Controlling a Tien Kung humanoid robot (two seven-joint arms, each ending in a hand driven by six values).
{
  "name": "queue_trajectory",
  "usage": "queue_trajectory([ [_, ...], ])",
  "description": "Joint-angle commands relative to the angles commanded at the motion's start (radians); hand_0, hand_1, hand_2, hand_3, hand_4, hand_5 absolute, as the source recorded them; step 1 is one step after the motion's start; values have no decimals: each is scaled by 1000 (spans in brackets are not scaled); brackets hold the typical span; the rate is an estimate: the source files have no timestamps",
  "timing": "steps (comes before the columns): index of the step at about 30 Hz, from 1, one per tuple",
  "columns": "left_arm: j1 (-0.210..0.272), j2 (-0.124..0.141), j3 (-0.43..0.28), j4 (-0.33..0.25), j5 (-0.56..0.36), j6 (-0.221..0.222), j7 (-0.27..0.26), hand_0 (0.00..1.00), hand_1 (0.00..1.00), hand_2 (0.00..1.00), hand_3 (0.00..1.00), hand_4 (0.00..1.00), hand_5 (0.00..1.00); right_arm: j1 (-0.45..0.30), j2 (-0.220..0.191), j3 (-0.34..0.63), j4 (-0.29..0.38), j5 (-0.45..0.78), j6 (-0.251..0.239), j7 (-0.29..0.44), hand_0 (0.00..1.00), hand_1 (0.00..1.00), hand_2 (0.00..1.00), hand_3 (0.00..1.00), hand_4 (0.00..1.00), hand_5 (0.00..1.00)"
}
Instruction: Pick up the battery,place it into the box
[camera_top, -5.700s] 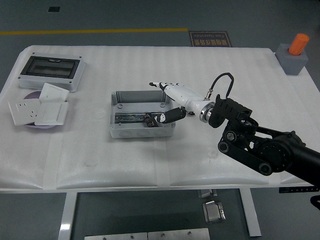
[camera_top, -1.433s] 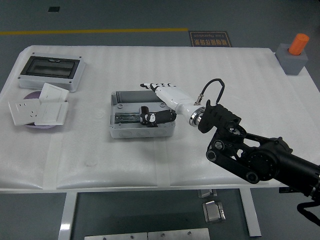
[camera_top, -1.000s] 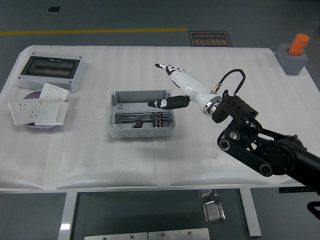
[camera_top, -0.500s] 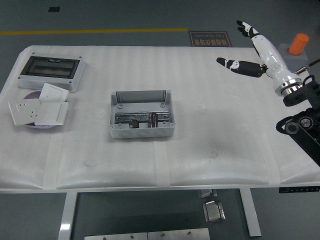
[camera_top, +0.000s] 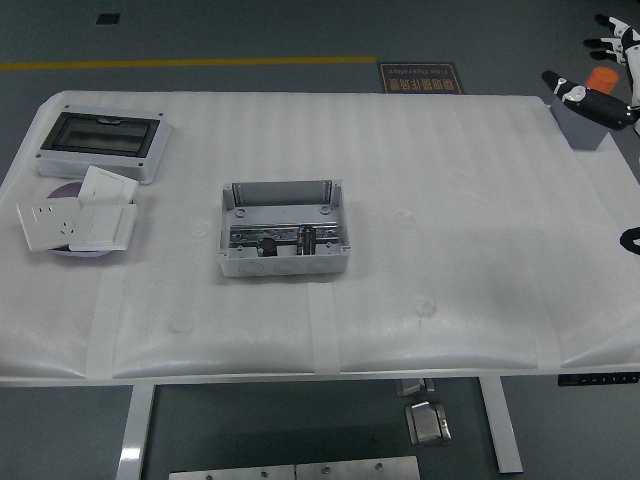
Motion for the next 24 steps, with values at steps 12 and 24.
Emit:
queue_trajectory([
  [12,-3,-1,-9,0,13,-1,5,586,642,484,544,573,307,21,13,-9,-17,-1,-2,-10,852,773,779,917,892,449],
  [24,-2,-2,-6,0,5,0,8,587,644,486,545,578,298,62,37,-9,-52,-22,17,-55,846,773,779,916,872,436],
])
